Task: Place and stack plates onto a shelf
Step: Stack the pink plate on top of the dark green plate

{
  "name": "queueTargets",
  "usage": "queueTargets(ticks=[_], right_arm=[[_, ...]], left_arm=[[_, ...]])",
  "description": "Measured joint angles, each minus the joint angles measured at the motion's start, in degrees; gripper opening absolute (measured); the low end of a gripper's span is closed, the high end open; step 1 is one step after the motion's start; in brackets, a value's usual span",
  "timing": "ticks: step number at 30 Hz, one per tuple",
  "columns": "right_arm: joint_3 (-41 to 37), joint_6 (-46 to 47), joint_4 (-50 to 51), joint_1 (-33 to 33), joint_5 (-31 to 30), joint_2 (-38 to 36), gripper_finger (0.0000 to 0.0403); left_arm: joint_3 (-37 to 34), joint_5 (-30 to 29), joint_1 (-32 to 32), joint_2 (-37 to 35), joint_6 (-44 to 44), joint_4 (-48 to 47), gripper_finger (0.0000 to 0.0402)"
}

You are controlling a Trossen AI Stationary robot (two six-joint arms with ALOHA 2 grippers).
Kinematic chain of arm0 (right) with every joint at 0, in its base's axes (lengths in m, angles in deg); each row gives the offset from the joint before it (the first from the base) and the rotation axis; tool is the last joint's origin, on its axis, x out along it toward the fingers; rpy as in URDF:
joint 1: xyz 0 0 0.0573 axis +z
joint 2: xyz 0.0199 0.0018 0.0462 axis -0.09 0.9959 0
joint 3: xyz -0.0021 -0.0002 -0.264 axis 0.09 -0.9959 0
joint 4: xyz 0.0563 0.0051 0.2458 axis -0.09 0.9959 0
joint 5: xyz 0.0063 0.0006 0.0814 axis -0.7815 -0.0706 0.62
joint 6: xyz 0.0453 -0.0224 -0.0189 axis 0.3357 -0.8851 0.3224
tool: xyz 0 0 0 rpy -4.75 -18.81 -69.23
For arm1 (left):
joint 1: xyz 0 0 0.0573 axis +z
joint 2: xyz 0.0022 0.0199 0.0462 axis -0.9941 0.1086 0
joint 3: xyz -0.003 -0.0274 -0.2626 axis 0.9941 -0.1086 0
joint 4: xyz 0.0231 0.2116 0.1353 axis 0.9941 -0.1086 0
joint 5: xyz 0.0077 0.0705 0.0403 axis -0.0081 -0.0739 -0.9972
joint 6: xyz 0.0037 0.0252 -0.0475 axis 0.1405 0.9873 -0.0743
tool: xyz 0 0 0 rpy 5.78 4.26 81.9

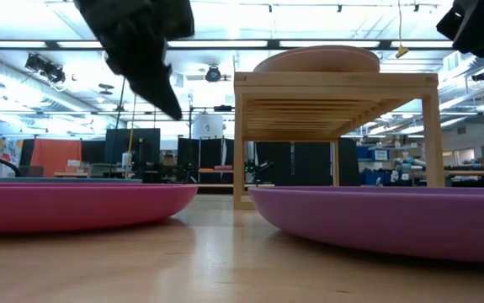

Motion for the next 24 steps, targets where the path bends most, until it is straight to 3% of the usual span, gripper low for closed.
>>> queueTargets(ticks=[13,24], right_arm=[[0.00,0.02,0.01,0.00,0.13,0.02,0.0210],[0.00,-0.06,-0.32,0.00,0.14,0.02,0.0210]], left_arm=[[0.00,4.58,4.41,8.33,-0.02,-1.38,0.0158],[-0.07,9.79,6.94,10.14,-0.01,-2.57,0.0158]])
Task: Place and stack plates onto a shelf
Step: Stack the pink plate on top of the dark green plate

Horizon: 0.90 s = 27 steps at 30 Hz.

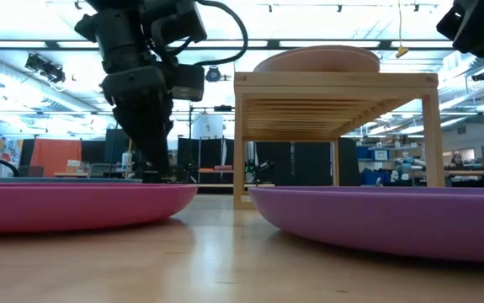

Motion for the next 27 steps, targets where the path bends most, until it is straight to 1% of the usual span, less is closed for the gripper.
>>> queueTargets(ticks=[9,14,19,23,27], right_arm=[[0.00,-0.10,-0.07,0.00,0.01,0.00,0.0210],[0.00,-0.10,-0.09,0.00,0.01,0.00,0.0210],[0.00,-0.10,-0.09,0.00,0.03,0.00,0.0210],[0.00,-0.10,-0.18,0.00,0.03,0.00,0.0210],[0.00,-0.10,-0.22,0.00,0.03,0.00,0.0210]], left_arm=[[0.00,0.48,0.17,0.04,0.93,-0.38,0.0158],[0.00,0.53,0.17,0.07,1.03,-3.58,0.0158],[0.02,0.55,0.17,1.76,1.06,-4.02,0.0158],[0.02,2.30,0.14,3.96,1.10,-4.07,0.0158],[0.02,2.62,0.11,4.46,1.10,-4.19,0.0158]])
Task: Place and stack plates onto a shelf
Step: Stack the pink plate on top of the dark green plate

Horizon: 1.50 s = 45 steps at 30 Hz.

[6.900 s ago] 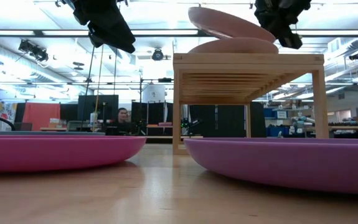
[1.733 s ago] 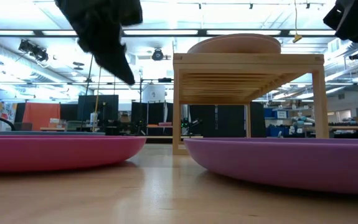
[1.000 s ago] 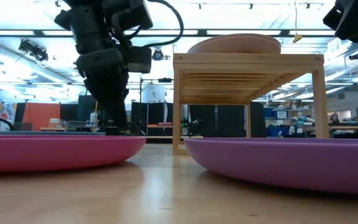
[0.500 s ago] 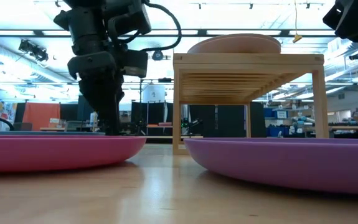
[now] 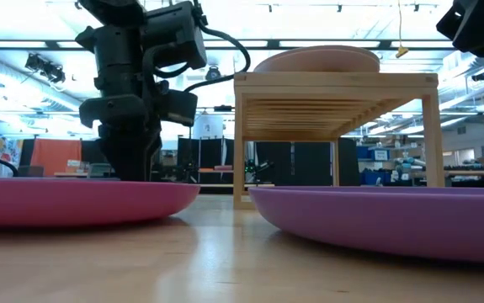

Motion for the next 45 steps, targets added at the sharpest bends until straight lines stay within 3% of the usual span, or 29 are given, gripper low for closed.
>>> queueTargets(ticks=[6,23,45], right_arm=[[0.00,0.00,-0.24,0.00,0.00,0.00,0.0210],[0.00,0.00,-0.22,0.00,0.00,0.00,0.0210],[0.00,0.00,-0.23,-0.01,-0.01,0.00,0.0210]], left_arm=[[0.00,0.13,0.00,0.04,-0.02,-0.05,0.0140],[0.11,1.70,0.02,-0.04,-0.15,-0.03,0.0038],[-0.07,14.98,-2.80,-3.87,0.00,-0.87,0.0025]])
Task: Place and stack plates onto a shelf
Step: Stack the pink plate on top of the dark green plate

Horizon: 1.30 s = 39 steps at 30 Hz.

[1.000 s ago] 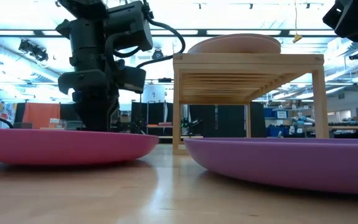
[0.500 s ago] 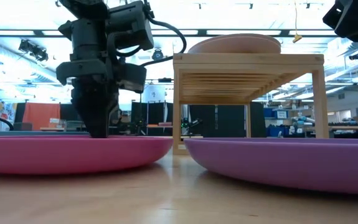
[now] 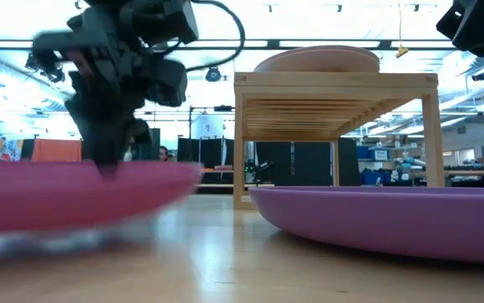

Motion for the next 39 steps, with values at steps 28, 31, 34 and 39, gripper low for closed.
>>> queueTargets(ticks=[28,31,34,39], right_arm=[[0.00,-1.29,-13.87,-6.42,-3.42,0.00,0.0210],[0.00,-2.95,-15.82,-7.81,-2.44,0.00,0.0210],[0.00,-3.57,-16.92,-8.93,-0.65,0.00,0.0210],[0.00,-4.44,-18.64,-10.02,-0.01,0.00,0.0210]], left_arm=[[0.04,-4.48,-3.94,-13.74,-19.67,10.00,0.0019],[0.04,-7.50,-4.45,-14.43,-19.75,12.91,0.0019],[0.04,-11.86,-5.31,-14.79,-19.71,14.46,0.0019],[0.01,-24.00,-7.27,-15.44,-19.59,14.33,0.0018]])
